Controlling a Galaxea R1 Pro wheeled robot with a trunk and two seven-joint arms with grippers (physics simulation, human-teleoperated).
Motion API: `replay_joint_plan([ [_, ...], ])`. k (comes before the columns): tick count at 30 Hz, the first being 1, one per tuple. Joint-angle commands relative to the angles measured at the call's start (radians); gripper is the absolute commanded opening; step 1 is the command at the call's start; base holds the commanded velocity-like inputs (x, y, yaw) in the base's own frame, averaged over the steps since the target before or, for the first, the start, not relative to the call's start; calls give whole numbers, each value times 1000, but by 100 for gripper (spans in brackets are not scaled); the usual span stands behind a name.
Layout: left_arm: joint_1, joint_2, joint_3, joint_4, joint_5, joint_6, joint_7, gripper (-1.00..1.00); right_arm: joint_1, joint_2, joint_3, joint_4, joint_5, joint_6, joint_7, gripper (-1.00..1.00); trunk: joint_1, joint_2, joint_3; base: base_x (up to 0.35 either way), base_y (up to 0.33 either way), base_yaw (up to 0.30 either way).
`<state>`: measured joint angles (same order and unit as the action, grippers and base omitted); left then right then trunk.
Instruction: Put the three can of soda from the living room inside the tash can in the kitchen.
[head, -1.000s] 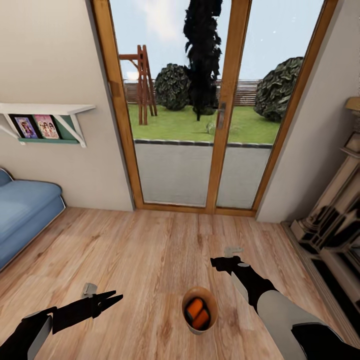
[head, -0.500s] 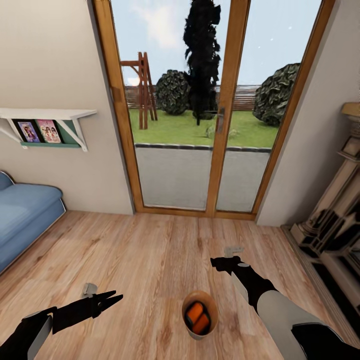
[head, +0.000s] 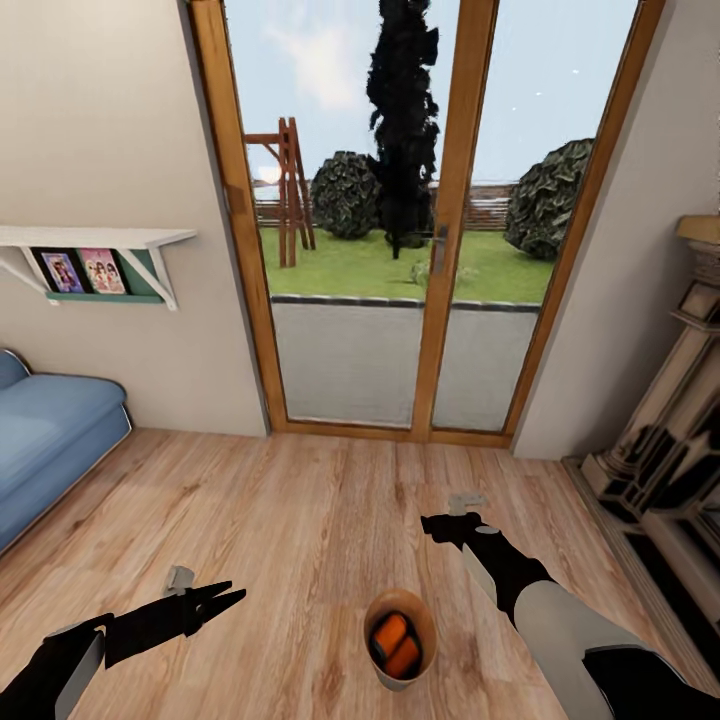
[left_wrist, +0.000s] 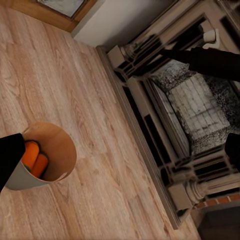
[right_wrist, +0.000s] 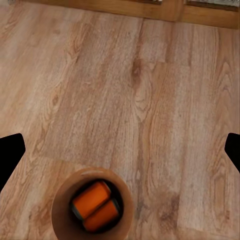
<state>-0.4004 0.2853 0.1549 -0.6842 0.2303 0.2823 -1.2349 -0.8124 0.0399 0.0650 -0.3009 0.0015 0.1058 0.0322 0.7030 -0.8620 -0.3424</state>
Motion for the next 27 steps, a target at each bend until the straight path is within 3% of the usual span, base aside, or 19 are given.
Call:
replay_joint_plan([
  [1,0,0,0,0,0,0,0,100,0,0,0,0,0,0,0,100,0,0,2,0,0,0],
  [27,0,0,-3,0,0,0,0,100,0,6,0,0,0,0,0,100,0,0,45,0,0,0],
])
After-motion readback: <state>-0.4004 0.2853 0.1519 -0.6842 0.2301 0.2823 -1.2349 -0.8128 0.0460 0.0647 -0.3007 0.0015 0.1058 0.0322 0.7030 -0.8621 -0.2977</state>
